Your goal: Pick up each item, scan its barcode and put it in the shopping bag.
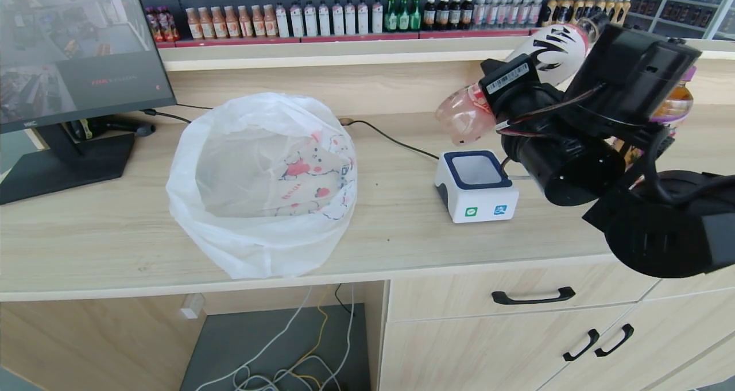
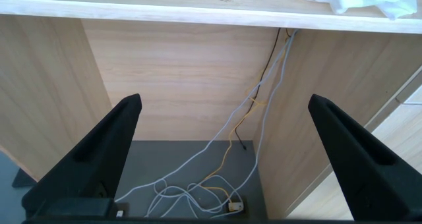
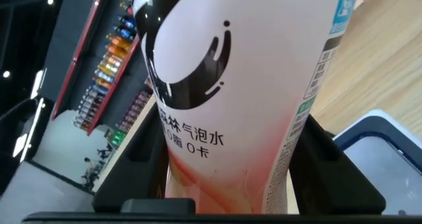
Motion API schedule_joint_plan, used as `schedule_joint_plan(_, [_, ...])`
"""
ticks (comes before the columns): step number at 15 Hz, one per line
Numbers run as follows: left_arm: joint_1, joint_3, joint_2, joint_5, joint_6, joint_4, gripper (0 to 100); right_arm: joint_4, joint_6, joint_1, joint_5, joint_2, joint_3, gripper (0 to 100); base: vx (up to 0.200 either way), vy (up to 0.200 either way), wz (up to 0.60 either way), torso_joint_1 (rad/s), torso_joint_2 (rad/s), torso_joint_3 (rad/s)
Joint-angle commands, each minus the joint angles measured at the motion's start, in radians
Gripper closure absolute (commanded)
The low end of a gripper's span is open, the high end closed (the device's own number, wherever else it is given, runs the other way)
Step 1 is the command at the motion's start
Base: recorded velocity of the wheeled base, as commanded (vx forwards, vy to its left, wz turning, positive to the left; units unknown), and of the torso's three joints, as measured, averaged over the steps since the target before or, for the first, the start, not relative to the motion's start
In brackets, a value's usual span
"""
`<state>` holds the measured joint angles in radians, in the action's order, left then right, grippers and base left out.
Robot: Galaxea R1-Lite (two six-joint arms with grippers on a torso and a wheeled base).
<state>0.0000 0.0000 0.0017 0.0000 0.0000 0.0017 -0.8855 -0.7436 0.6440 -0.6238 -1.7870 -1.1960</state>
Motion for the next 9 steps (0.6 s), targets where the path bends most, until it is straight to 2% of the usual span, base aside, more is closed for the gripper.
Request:
schedule_joint_plan(1, [0.000,0.000,0.000,0.000,0.000,0.000,0,-0.021,0.072,0.049,0.006,0.052,0.012,100,0.000,0.000,0.00,0.000,0.00,0.000])
schedule_joint_plan(3, [0.000,0.000,0.000,0.000,0.000,0.000,0,-0.059,0.168,0.054,0.007,0.057,0.038,100,0.000,0.000,0.00,0.000,0.00,0.000])
schedule_joint_plan(6, [0.000,0.000,0.000,0.000,0.000,0.000,0,-0.222,0.372,0.054,0.059,0.055,0.125,100,0.000,0.000,0.00,0.000,0.00,0.000])
schedule_joint_plan(8, [0.000,0.000,0.000,0.000,-0.002,0.000,0,-0.368,0.552,0.049,0.188,0.057,0.251,100,0.000,0.000,0.00,0.000,0.00,0.000])
schedule_joint_plan(9, [0.000,0.000,0.000,0.000,-0.002,0.000,0,-0.438,0.601,0.049,0.245,0.049,0.306,100,0.000,0.000,0.00,0.000,0.00,0.000])
